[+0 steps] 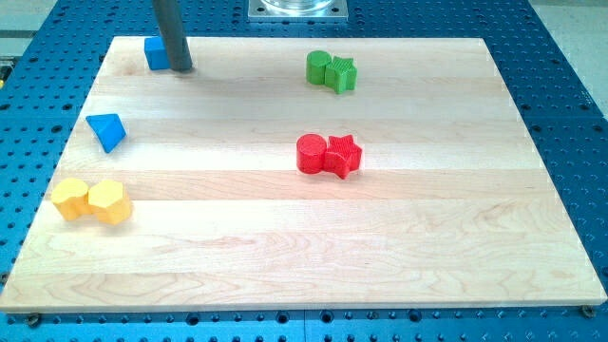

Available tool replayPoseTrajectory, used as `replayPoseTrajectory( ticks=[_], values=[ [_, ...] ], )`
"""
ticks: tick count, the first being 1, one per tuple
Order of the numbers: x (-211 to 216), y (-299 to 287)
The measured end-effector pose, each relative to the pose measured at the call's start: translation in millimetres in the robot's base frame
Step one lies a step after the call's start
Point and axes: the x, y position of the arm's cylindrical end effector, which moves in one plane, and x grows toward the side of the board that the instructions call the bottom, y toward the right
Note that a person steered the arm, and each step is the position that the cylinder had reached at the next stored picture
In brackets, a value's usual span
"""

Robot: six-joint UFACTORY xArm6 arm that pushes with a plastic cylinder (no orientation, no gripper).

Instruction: Nudge the green blocks to the top center

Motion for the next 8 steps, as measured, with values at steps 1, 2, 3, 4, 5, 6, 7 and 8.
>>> replayPoseTrajectory(
  ticks=[1, 2, 3, 4, 5, 6, 7, 8],
  values=[
    [-1.1, 68.9],
    [-6.3, 140.3],
    [-15.6, 201.4],
    [-15.7, 210.5],
    [-13.6, 227.1],
    [22.6, 288.8],
    [73.4, 284.7],
    [69.2, 258.8]
  ],
)
